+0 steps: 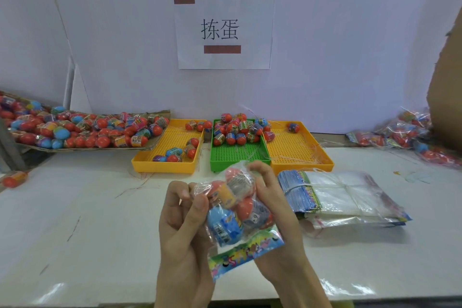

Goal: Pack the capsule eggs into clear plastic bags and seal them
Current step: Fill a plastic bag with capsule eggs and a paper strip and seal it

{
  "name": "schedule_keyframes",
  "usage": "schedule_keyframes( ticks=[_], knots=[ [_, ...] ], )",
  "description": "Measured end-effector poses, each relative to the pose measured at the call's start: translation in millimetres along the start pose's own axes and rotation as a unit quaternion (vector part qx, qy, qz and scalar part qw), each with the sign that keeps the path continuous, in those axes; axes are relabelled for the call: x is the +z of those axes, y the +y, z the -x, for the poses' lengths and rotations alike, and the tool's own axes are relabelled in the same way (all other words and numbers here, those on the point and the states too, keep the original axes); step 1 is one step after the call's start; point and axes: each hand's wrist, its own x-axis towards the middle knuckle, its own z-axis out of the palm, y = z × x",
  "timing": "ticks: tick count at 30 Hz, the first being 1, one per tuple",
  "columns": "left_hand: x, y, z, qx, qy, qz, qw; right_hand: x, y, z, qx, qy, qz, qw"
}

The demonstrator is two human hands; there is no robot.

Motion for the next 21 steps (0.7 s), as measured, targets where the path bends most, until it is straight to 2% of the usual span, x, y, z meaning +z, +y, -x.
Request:
schedule_keyframes(
  ticks=[3,6,10,13,16,21],
  knots=[
    [-5.7,4.6,-4.6,0.057,0.023,-0.075,0.995,-0.5,8.2,1.8,-0.115,0.039,0.051,0.991],
    [-8.0,4.5,-7.1,0.129,0.034,-0.141,0.981,-9.8,3.2,3.9,-0.166,0.06,0.202,0.963],
    [-5.8,3.8,-5.7,0.222,0.029,-0.237,0.945,0.8,-1.0,3.5,-0.053,-0.043,0.183,0.981],
    [-1.9,-1.8,-5.1,0.248,0.032,-0.258,0.933,18.9,3.0,0.5,0.017,-0.049,0.172,0.984],
    [-2.6,-7.4,-6.0,0.237,0.058,-0.235,0.941,27.4,13.3,8.4,-0.035,-0.077,0.24,0.967],
    [-6.2,-6.5,-6.6,0.21,0.078,-0.204,0.953,29.0,17.1,3.7,-0.068,-0.061,0.313,0.945]
  ],
)
